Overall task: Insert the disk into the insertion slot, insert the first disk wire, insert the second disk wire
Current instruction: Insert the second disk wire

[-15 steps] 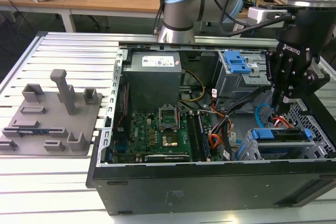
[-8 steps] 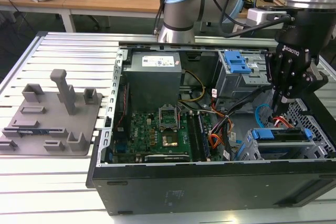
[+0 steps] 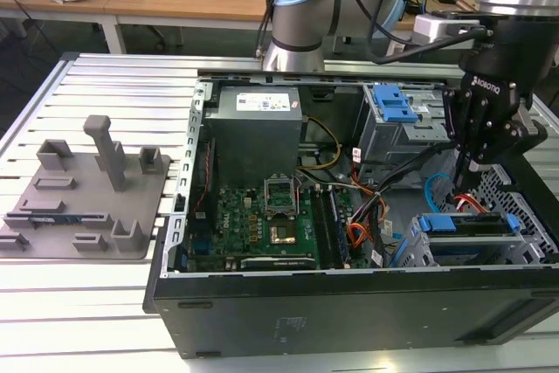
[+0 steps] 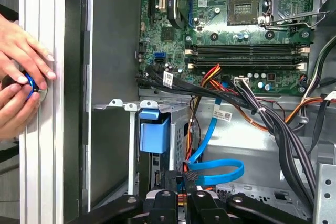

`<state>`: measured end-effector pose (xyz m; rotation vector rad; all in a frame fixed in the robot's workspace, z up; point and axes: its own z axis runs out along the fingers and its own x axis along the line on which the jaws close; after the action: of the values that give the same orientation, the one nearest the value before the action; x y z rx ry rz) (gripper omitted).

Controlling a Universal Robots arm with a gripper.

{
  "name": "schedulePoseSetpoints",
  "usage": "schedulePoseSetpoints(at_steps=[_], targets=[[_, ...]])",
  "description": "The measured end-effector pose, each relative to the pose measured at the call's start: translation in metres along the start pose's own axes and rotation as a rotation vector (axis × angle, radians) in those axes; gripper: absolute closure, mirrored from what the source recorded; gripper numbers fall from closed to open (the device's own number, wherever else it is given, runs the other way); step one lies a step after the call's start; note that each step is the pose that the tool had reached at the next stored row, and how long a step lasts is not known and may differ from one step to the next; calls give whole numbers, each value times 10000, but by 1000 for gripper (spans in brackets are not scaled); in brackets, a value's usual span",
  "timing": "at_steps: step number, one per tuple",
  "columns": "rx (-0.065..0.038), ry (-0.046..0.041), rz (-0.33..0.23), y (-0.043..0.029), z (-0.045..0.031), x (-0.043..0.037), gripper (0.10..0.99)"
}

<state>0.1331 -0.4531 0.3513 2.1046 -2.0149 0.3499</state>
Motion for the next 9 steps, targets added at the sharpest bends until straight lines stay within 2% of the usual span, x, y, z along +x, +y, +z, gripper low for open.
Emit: schedulePoseSetpoints(at_steps=[4, 5, 6, 7, 9], targets=[[-433, -17, -127, -181, 4, 8, 925], [-439, -54, -116, -181, 12, 33, 925], [-436, -149, -115, -180, 18, 49, 925], [-428, -303, -114, -179, 23, 63, 925], [-398, -960, -110, -177, 40, 116, 925]])
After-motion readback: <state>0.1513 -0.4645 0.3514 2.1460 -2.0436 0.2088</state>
